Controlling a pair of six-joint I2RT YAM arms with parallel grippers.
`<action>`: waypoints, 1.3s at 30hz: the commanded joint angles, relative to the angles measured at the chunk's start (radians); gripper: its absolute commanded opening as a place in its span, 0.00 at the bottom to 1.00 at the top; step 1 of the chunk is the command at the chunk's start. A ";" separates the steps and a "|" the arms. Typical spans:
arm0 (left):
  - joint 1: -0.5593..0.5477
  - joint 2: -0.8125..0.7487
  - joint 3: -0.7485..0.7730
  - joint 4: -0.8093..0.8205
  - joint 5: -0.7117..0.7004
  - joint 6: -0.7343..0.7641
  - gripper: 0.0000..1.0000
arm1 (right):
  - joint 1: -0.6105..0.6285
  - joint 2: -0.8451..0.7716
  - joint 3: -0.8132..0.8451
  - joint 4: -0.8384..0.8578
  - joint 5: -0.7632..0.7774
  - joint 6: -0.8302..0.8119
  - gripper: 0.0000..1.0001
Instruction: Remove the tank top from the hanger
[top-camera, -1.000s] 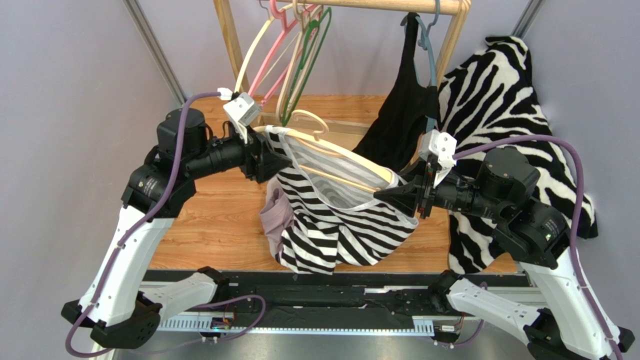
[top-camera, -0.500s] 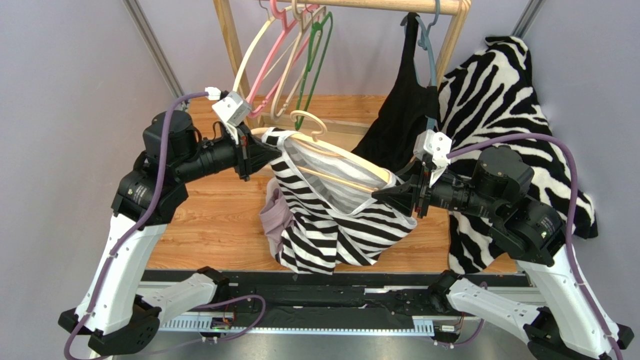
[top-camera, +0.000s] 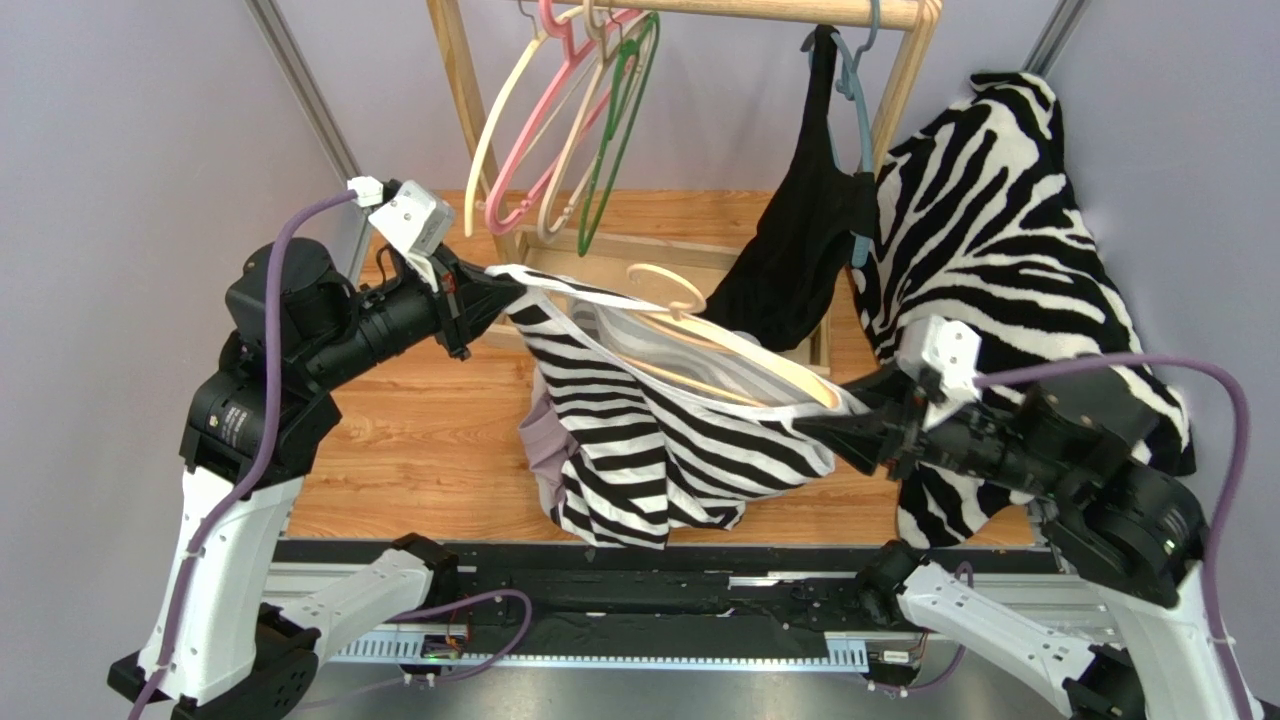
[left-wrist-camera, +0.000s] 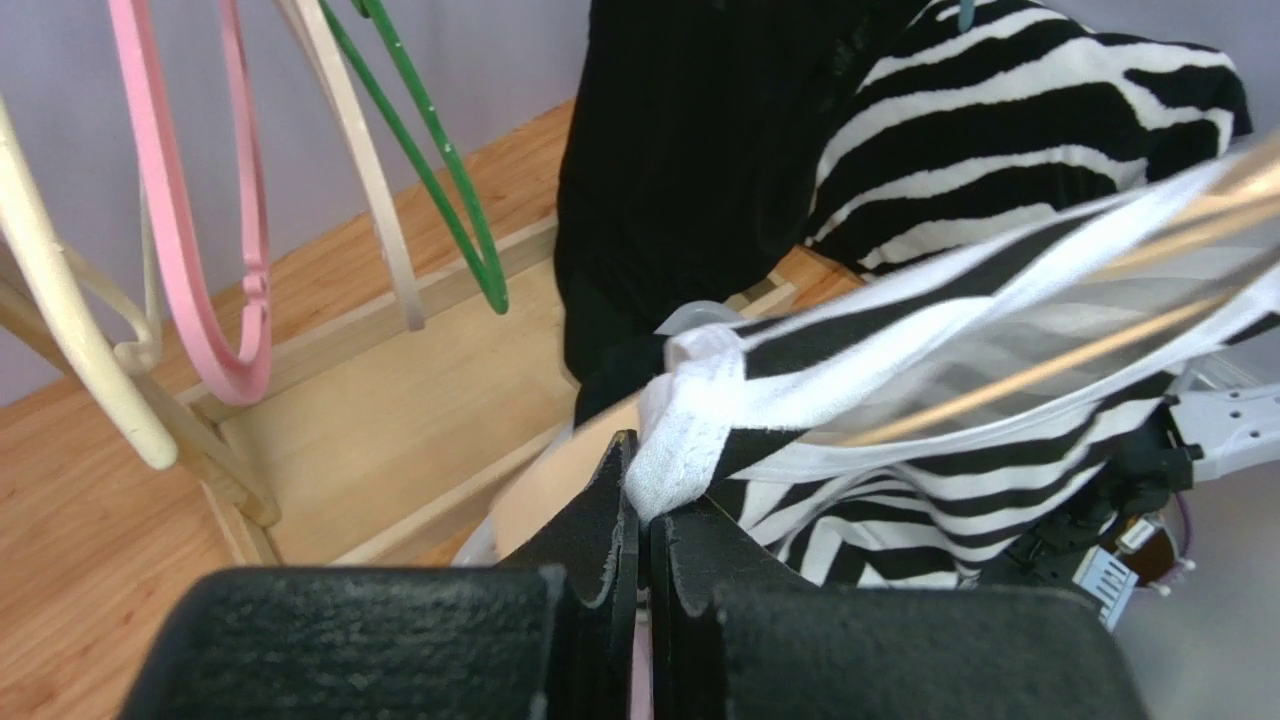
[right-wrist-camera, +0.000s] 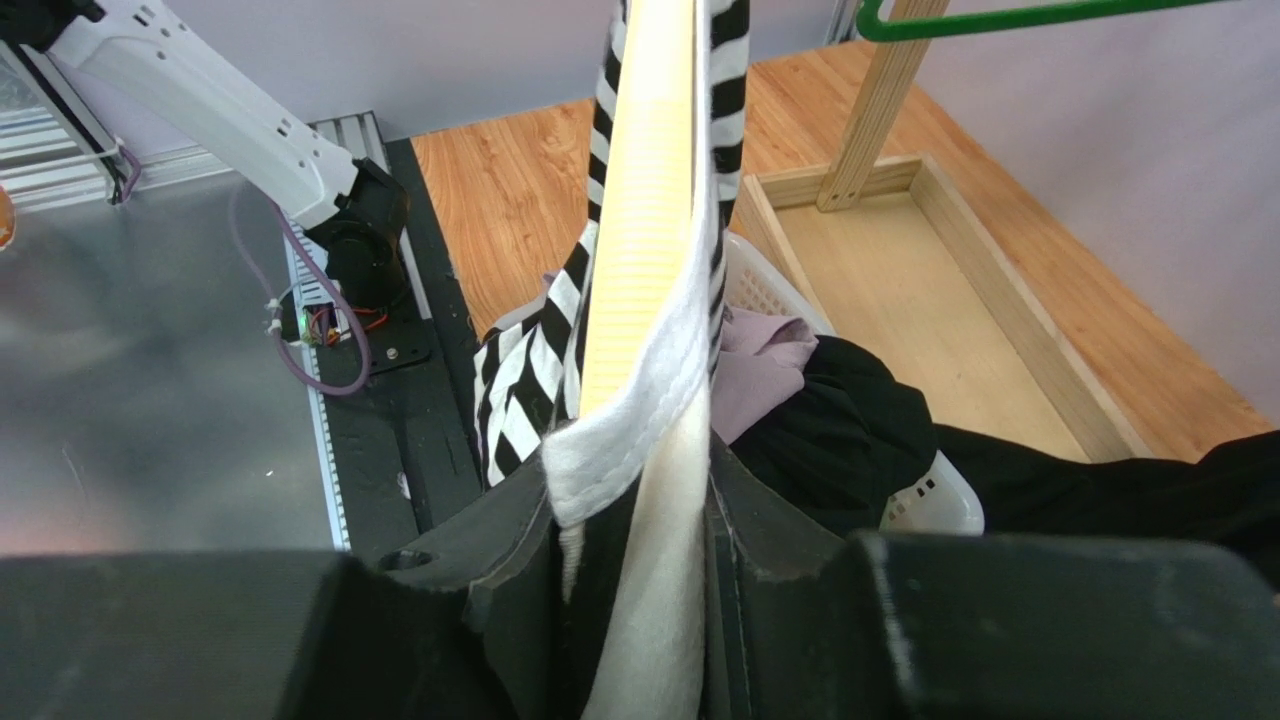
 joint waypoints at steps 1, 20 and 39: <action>0.015 -0.007 -0.023 0.007 -0.145 0.060 0.00 | 0.000 -0.085 0.052 -0.037 0.029 -0.018 0.00; 0.029 -0.047 -0.261 -0.016 -0.192 0.083 0.00 | -0.002 -0.224 0.067 0.100 0.071 -0.004 0.00; 0.029 -0.073 -0.036 -0.137 0.211 0.282 0.97 | 0.000 -0.088 -0.055 0.219 -0.041 0.043 0.00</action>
